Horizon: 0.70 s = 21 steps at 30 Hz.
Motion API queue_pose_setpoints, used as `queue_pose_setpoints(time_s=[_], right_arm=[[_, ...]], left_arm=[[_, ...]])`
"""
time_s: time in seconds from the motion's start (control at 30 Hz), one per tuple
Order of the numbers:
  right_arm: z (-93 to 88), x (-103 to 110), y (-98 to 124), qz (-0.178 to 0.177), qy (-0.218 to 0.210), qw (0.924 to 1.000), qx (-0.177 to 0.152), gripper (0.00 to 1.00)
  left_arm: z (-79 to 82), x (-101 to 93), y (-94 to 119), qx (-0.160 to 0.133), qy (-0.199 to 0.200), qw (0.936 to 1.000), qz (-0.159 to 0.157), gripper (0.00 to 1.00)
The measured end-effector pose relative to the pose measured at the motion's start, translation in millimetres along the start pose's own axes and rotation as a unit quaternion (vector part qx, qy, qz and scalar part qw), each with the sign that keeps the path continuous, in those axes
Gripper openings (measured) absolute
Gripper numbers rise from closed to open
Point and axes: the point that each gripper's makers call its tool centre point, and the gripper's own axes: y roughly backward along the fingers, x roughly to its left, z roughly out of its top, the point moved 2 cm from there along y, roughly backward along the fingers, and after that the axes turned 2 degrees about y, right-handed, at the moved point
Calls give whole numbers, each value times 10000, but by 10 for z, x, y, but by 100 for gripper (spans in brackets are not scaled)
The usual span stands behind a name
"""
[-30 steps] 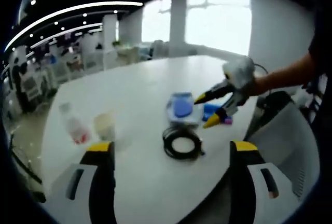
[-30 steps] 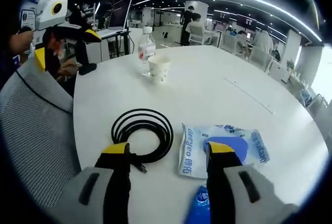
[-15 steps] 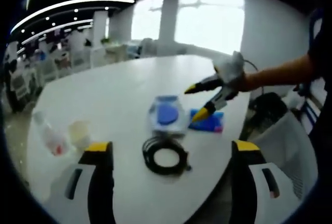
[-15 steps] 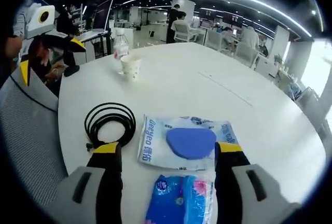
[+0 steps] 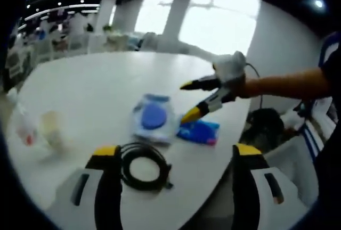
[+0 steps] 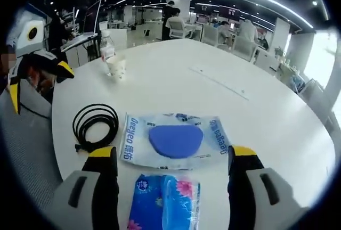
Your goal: Arrange the tabletop items into an orderly group along one side of the table until the central work area is clear of visible clutter.
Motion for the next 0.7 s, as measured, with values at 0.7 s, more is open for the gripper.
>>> queue_pose_setpoints(time_s=[0.7], right_arm=[[-172,-403,-164,-90,-195,9997,110,82]], left_arm=[[-173,-94,-610,281,1218,9918,-254,66]])
